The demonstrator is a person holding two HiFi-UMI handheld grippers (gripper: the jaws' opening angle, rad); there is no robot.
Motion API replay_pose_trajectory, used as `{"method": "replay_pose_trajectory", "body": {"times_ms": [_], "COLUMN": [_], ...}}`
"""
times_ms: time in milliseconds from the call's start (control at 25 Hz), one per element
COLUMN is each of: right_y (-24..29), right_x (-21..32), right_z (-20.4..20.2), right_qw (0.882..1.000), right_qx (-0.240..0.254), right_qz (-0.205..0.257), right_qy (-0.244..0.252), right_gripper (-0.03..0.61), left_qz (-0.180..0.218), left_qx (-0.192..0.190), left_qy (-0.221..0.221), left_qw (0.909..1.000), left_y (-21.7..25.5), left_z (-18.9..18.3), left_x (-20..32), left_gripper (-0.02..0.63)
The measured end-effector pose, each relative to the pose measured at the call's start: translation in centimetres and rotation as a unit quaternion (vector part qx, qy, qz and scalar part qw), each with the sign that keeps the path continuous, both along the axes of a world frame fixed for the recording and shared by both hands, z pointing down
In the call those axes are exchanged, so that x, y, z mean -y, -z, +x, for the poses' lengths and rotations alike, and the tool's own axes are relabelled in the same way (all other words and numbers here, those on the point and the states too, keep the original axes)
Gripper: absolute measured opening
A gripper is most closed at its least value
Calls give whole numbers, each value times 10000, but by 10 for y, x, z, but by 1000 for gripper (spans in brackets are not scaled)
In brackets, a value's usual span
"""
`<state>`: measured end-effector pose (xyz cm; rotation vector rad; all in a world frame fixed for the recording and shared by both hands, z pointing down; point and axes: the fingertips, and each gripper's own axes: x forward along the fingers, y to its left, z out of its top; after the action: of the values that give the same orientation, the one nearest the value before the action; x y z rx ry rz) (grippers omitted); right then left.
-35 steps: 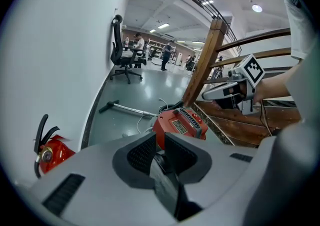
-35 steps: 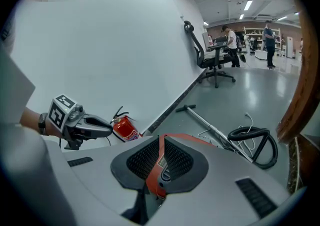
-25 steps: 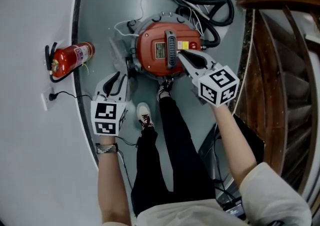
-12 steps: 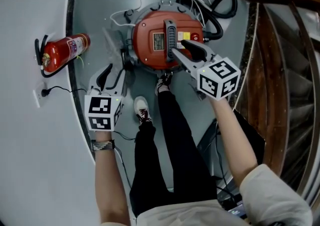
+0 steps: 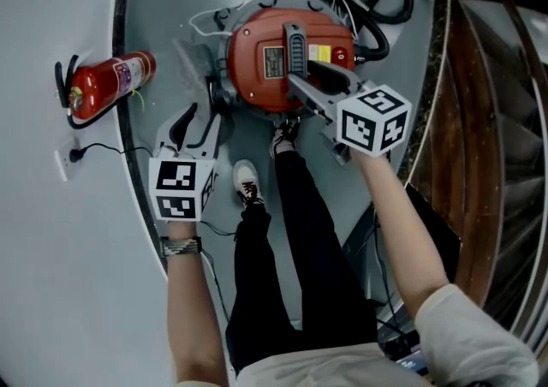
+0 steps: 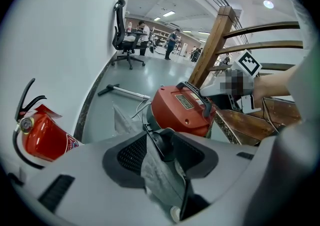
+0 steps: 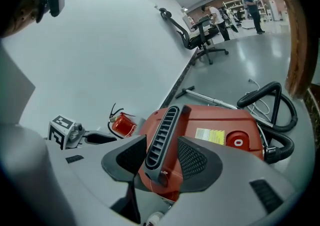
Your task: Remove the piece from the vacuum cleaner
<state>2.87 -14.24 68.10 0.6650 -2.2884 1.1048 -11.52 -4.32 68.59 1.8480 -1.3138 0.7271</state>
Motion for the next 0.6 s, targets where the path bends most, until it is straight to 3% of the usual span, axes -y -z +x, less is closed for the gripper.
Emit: {"method": "replay_pose_trajectory", "body": {"times_ms": [320,600], "right_y": [-8,-7], "right_x": [-5,-5], "right_z": [-6,-10], "right_qw": [9999,9994], "right_qx": [56,45], "right_qz": [83,331], "right_qy": [56,102], "right_gripper": [189,189], "left_qz": [-151,-611], "left_qx": [189,524], "left_qy": [87,214], "left_qw": [9997,9965], "left_y": [-13,-40], "left_z": [5,5], "left_x": [-1,-10], "left_gripper": [186,180]}}
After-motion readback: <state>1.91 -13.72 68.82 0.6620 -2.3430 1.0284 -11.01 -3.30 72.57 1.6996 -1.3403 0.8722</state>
